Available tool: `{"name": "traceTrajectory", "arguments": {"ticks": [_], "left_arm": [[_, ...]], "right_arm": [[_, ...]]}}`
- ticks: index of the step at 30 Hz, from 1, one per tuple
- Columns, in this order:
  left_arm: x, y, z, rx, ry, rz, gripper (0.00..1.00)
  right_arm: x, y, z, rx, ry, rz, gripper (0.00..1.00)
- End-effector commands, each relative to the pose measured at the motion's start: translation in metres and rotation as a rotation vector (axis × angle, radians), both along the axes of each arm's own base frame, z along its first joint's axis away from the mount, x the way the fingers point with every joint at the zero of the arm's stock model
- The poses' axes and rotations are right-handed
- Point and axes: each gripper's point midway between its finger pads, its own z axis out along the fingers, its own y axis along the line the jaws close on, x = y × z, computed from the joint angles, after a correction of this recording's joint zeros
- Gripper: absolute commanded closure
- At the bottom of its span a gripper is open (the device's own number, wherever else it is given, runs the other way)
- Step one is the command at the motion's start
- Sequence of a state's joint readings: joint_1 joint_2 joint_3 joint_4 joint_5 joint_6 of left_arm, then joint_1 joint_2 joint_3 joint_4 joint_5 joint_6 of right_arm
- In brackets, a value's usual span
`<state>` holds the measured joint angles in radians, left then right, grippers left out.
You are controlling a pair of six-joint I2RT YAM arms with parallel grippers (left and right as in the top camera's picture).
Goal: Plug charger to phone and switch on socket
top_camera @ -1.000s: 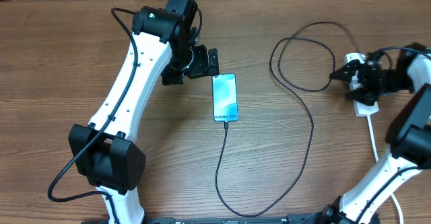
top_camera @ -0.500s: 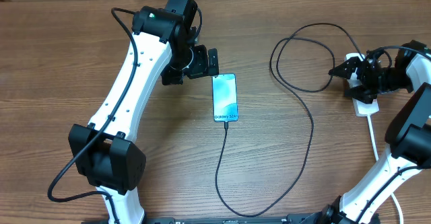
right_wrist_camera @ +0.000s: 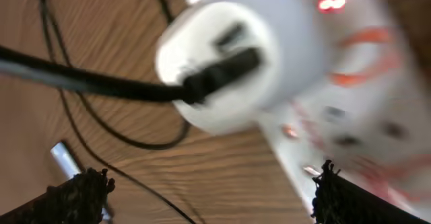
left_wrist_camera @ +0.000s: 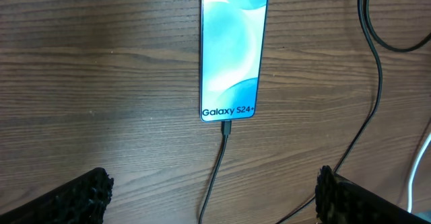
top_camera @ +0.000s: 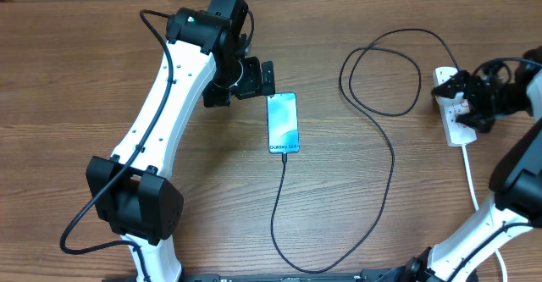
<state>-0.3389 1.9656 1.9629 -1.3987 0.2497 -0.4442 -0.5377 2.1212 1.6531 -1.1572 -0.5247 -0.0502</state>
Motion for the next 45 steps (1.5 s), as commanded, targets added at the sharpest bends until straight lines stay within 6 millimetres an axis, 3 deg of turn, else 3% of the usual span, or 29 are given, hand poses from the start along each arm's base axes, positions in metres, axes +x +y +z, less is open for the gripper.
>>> {"name": "traceTrajectory", "arguments": {"ticks": [1,8,13,18,45], "left_arm": [[-0.001,0.001,0.009,-0.002,-0.031,-0.015,0.0],[-0.001,0.001,0.009,-0.002,-0.031,-0.015,0.0],[-0.001,0.001,0.009,-0.002,-0.031,-0.015,0.0],[-0.001,0.001,0.009,-0.002,-0.031,-0.015,0.0],[-0.001,0.0,0.009,-0.002,-0.031,-0.015,0.0]], "right_arm": [[-0.003,-0.018,0.034,-0.124,-0.027,-0.04,0.0],[-0.019,-0.031,0.084,-0.267,-0.044,-0.13,0.0],[-0.028,-0.026,0.127,-0.304,-0.126,-0.161,0.0],[-0.036,-0.021,0.155,-0.335,-0.187,-0.167,0.0],[-0.036,-0.02,0.158,-0.338,-0.193,-0.168,0.0]]}}
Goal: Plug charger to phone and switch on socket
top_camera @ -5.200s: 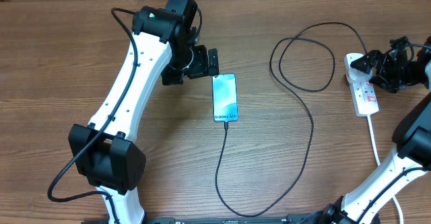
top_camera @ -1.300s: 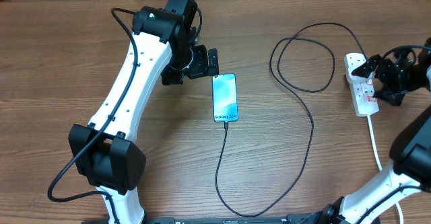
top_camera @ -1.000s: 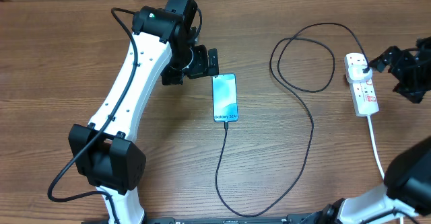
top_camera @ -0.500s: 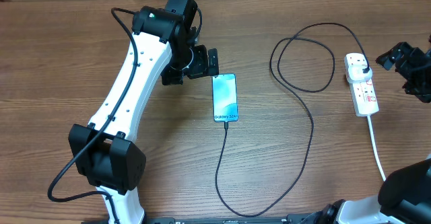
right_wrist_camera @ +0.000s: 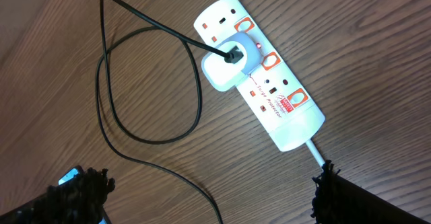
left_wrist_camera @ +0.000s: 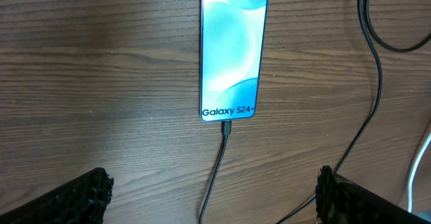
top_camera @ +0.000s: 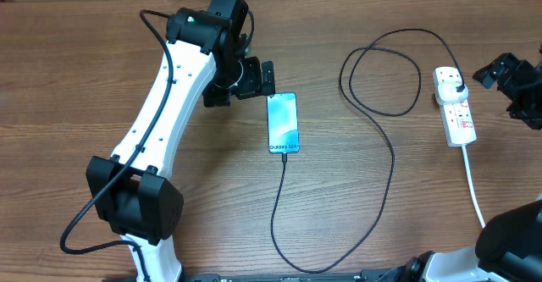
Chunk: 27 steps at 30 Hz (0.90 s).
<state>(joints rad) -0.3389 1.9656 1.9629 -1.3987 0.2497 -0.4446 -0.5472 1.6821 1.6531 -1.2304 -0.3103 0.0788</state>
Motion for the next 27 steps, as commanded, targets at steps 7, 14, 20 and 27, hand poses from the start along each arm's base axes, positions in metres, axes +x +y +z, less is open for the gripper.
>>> {"name": "traceTrajectory", "arguments": {"ticks": [7,14,20,27], "left_arm": [[-0.001,0.001,0.009,0.0,-0.029,-0.014,0.0],[0.004,0.003,0.006,0.037,-0.053,-0.016,0.0],[0.02,0.001,0.011,0.076,-0.152,-0.019,0.0],[0.01,-0.007,0.043,0.259,-0.334,-0.104,0.0]], "right_arm": [[0.002,0.0,0.01,-0.018,-0.025,-0.001,0.0],[0.002,0.0,0.01,-0.018,-0.025,-0.001,0.0],[0.002,0.0,0.01,-0.018,-0.025,-0.001,0.0],[0.002,0.0,0.01,-0.018,-0.025,-0.001,0.0]]}}
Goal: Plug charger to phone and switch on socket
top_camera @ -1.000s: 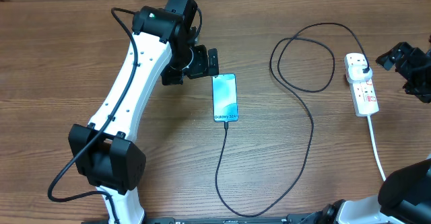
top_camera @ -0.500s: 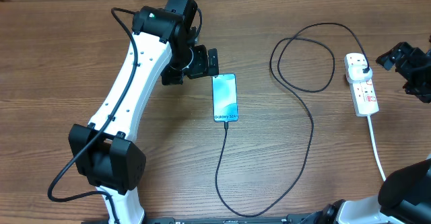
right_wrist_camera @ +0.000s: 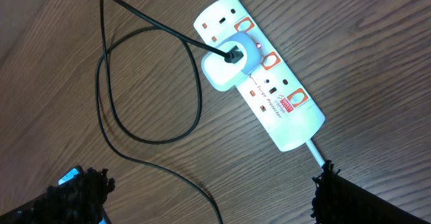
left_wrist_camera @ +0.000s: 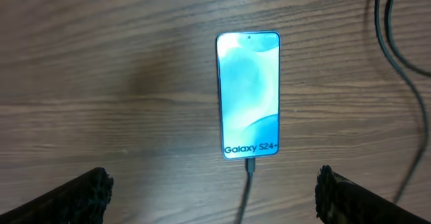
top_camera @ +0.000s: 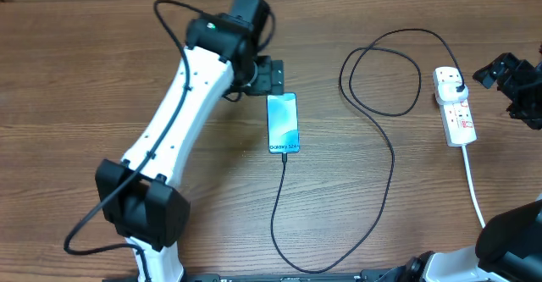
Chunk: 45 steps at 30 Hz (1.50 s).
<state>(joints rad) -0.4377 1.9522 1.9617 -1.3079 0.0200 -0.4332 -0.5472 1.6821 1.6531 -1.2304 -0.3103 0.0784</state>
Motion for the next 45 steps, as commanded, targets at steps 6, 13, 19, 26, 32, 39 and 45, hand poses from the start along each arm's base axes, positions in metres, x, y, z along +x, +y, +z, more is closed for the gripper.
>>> {"name": "traceTrajectory", "arguments": {"ticks": [6,13,19,26,32,39,45], "left_arm": [[-0.032,0.014,0.042,0.049,-0.262,-0.046,0.01],[-0.082,0.046,0.034,0.011,-0.351,-0.029,0.0],[-0.094,0.062,0.063,-0.095,-0.532,0.016,0.0],[-0.096,0.089,0.046,-0.27,-0.62,0.07,0.0],[-0.121,0.089,0.058,-0.366,-0.944,-0.075,0.0],[-0.141,0.111,0.066,-0.353,-1.182,-0.036,0.0],[-0.15,0.127,0.062,-0.329,-1.353,0.007,0.0]], "right_arm": [[0.002,0.0,0.01,-0.017,-0.025,-0.001,0.0],[0.002,0.0,0.01,-0.017,-0.025,-0.001,0.0],[0.002,0.0,0.01,-0.017,-0.025,-0.001,0.0],[0.002,0.0,0.01,-0.017,-0.025,-0.001,0.0],[0.002,0.0,0.01,-0.017,-0.025,-0.001,0.0],[0.002,0.0,0.01,-0.017,-0.025,-0.001,0.0],[0.002,0.0,0.01,-0.017,-0.025,-0.001,0.0]]}}
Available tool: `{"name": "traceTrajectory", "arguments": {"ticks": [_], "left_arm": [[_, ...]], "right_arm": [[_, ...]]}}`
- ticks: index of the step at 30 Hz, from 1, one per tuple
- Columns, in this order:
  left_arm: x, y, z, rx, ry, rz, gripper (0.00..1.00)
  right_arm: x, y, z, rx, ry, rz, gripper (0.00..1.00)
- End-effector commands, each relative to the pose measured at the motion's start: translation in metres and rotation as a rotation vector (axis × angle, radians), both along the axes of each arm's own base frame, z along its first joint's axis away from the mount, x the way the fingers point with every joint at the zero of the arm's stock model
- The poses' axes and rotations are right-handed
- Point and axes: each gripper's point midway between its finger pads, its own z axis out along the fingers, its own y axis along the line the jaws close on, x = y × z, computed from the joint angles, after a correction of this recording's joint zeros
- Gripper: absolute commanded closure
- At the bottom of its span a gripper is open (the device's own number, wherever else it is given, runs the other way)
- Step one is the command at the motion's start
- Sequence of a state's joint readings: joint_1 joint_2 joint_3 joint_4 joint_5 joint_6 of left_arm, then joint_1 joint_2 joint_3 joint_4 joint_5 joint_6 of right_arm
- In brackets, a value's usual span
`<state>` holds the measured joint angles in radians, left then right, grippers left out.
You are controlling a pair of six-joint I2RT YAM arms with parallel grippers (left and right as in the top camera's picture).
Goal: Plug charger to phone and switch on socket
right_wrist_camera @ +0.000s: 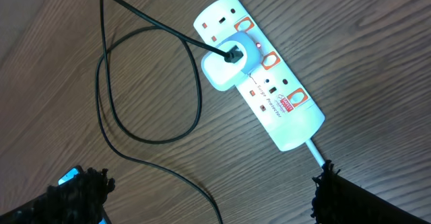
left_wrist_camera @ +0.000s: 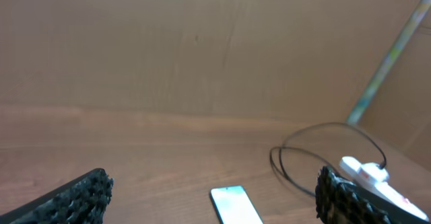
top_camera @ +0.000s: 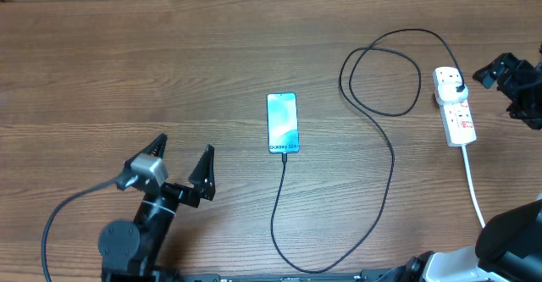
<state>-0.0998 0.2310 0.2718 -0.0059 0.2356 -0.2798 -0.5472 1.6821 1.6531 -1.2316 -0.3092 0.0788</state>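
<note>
The phone lies flat mid-table with its screen lit and the black charger cable plugged into its near edge. That cable loops over to a white adapter seated in the white power strip, where a red light glows. My left gripper stands open at the near left, well short of the phone. At the table's right edge my right gripper is open, raised above and to the right of the strip.
The strip's white mains cord runs toward the front right edge. A wide cable loop lies between phone and strip. A brown board wall stands behind the table.
My left arm has gone from beside the phone's far end to the near left edge of the table, gripper still open. The right arm, phone, cable and strip have not moved.
At first my right gripper was down at the strip beside the adapter, red light showing, while the left hung open over the plugged-in phone. Then the right gripper stood back at the right edge. The left shifted slightly past the phone, and now sits at the near left.
</note>
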Motion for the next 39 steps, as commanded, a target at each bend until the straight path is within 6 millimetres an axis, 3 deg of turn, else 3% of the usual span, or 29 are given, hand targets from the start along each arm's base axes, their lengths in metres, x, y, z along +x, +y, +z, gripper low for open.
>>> {"name": "traceTrajectory", "arguments": {"ticks": [1,7,15,17,18,30,39], "left_arm": [[-0.005,0.01,-0.005,0.011,-0.087,0.047,0.0],[-0.005,0.03,-0.022,-0.004,-0.136,0.149,0.0],[0.005,0.057,-0.068,-0.022,-0.002,0.307,0.0],[0.005,0.06,-0.088,-0.006,0.079,0.325,0.0],[0.005,0.056,-0.097,0.089,0.1,0.303,0.0],[0.005,0.056,-0.097,0.286,0.064,0.293,0.0],[0.005,0.057,-0.096,0.252,0.064,0.3,0.0]], "right_arm": [[0.002,0.0,0.01,-0.017,-0.027,0.0,0.0],[0.002,0.0,0.01,-0.017,-0.027,0.0,0.0],[0.002,0.0,0.01,-0.017,-0.027,0.0,0.0],[0.002,0.0,0.01,-0.017,-0.027,0.0,0.0],[0.002,0.0,0.01,-0.017,-0.027,0.0,0.0],[0.002,0.0,0.01,-0.017,-0.027,0.0,0.0],[0.002,0.0,0.01,-0.017,-0.027,0.0,0.0]]}}
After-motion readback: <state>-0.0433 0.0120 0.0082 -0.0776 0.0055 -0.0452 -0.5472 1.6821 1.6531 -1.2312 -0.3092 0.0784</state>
